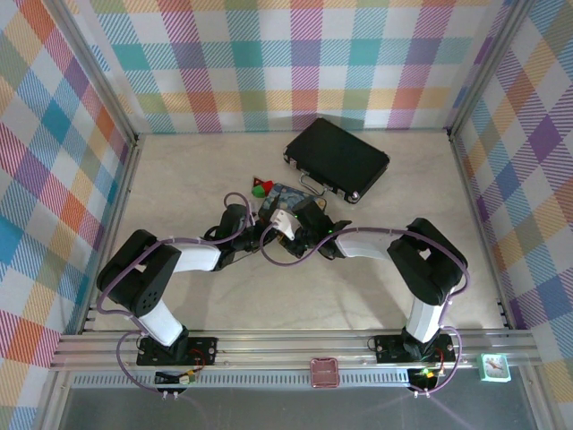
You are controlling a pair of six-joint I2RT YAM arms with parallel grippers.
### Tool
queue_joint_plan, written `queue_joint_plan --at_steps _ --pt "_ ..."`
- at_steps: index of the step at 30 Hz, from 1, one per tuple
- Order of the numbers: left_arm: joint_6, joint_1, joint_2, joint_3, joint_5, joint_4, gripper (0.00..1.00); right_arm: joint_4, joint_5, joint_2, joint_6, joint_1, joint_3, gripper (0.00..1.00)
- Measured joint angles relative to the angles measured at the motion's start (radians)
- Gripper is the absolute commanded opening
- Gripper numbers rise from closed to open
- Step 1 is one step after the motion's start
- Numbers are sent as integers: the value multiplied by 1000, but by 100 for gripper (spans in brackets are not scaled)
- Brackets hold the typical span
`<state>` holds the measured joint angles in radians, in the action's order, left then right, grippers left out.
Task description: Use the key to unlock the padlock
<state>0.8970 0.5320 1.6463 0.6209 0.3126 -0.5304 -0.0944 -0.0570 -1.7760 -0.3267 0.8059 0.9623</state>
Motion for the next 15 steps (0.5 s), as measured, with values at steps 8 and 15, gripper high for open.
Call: queue_joint_plan --at_steps 8,15 --pt "32 14 -8 -38 -41 -50 0 18 16 191 153 21 -102 51" --pt "114 16 -11 -122 -108 -203 0 42 152 342 344 10 -97 55"
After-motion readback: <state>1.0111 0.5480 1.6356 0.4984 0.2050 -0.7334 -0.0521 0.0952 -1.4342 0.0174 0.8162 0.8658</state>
